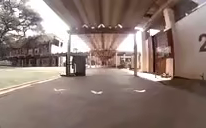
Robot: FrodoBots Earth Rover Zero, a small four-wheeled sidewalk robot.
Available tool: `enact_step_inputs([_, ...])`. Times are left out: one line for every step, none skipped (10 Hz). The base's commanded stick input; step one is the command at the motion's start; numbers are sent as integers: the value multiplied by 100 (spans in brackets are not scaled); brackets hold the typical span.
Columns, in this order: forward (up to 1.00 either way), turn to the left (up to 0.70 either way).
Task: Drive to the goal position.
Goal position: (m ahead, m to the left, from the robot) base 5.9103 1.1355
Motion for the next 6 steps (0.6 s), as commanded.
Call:
enact_step_inputs([50, 0])
enact_step_inputs([50, 0])
enact_step_inputs([50, 0])
enact_step_inputs([50, 0])
enact_step_inputs([50, 0])
enact_step_inputs([50, 0])
